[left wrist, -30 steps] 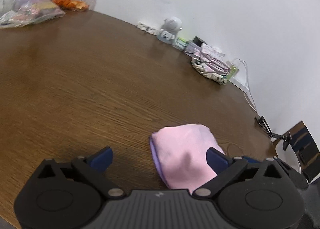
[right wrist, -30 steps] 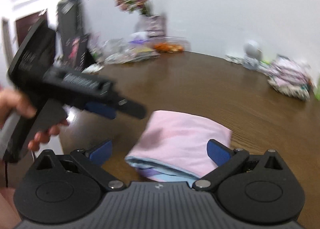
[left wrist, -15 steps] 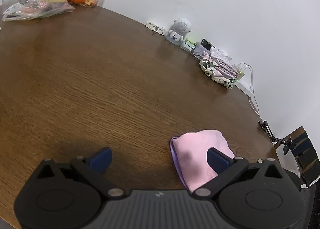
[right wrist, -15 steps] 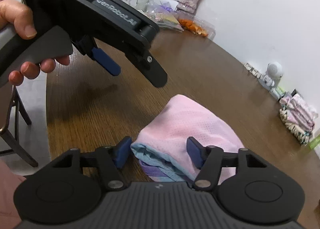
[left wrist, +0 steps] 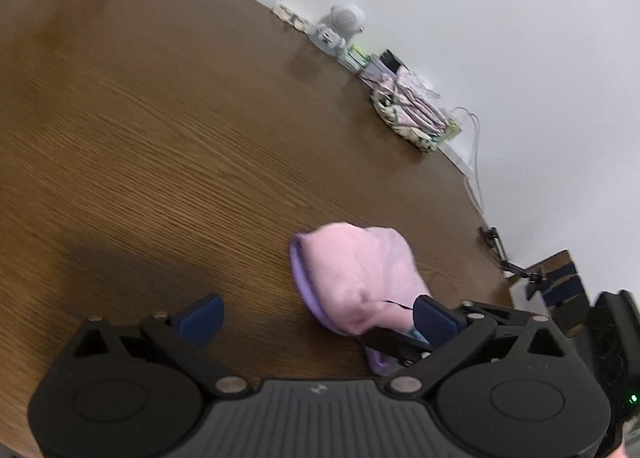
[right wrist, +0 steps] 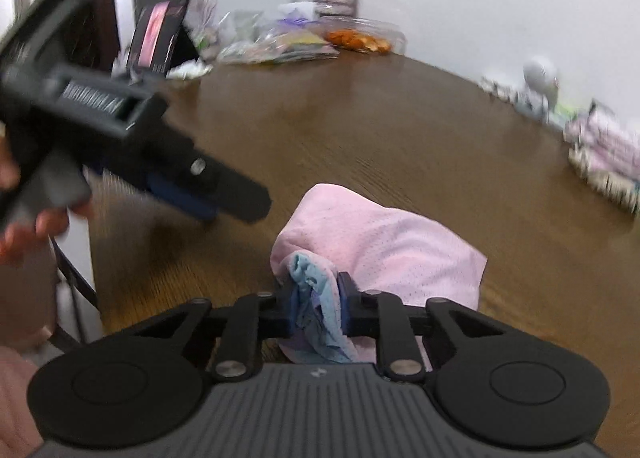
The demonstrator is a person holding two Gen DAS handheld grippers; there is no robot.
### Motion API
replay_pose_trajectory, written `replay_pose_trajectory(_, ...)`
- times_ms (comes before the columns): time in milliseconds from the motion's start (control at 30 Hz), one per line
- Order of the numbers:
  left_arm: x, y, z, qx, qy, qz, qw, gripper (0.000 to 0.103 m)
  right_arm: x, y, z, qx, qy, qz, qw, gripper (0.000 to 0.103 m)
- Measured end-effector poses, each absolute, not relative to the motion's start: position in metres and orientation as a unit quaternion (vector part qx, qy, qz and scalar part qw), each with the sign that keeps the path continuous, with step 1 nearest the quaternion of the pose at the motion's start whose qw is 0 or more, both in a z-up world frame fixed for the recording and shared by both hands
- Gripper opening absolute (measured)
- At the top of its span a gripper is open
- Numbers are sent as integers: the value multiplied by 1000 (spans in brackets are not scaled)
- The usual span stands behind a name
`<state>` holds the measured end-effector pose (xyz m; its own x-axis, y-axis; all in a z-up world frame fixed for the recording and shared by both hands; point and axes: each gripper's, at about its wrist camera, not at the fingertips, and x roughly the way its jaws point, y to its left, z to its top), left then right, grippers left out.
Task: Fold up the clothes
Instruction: 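Grasp the pink bundle with the right gripper while the left gripper grasps beside it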
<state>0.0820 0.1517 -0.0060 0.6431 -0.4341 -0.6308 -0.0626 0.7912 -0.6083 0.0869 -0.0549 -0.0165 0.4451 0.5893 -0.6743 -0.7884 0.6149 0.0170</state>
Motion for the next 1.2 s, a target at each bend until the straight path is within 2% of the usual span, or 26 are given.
replay_pose_trajectory(233,102,137,-11,-368,429,-118,817,93,112,-88,-22,11,375,416,829,14)
replay_pose_trajectory(300,110,132,-14,-386,440,-123,802,86,119,-97,-26,50,383,417,823,13)
replay_pose_trajectory(367,116,127,-15,-388,448,-117,797,69,124,-105,-31,86,389,418,816,13)
replay_pose_trajectory(533,122,120,-14,-382,450,-99,801,61,127,-115,-40,117,387,425,810,13)
replay_pose_trajectory(633,122,117,-15,-369,450,-87,809,50,127,-116,-42,119,384,429,809,13)
replay_pose_trajectory(700,121,116,-15,-362,451,-80,812,42,125,-115,-40,107,380,435,809,19)
replay_pose_trajectory(767,121,117,-17,-355,453,-74,815,26,118,-117,-31,89,370,446,810,35)
replay_pose_trajectory(800,121,117,-17,-354,453,-72,815,26,114,-120,-26,80,361,452,812,47)
replay_pose_trajectory(833,120,117,-18,-354,453,-72,815,26,112,-126,-19,68,352,453,816,55)
replay_pose_trajectory(900,121,115,-16,-347,455,-73,817,27,110,-140,-10,52,344,444,826,60)
replay_pose_trajectory(1033,122,112,-14,-326,461,-80,822,28,140,-170,-11,63,386,395,831,59)
replay_pose_trajectory(1200,122,107,-13,-316,459,-100,825,42,171,-181,-30,114,444,381,803,52)
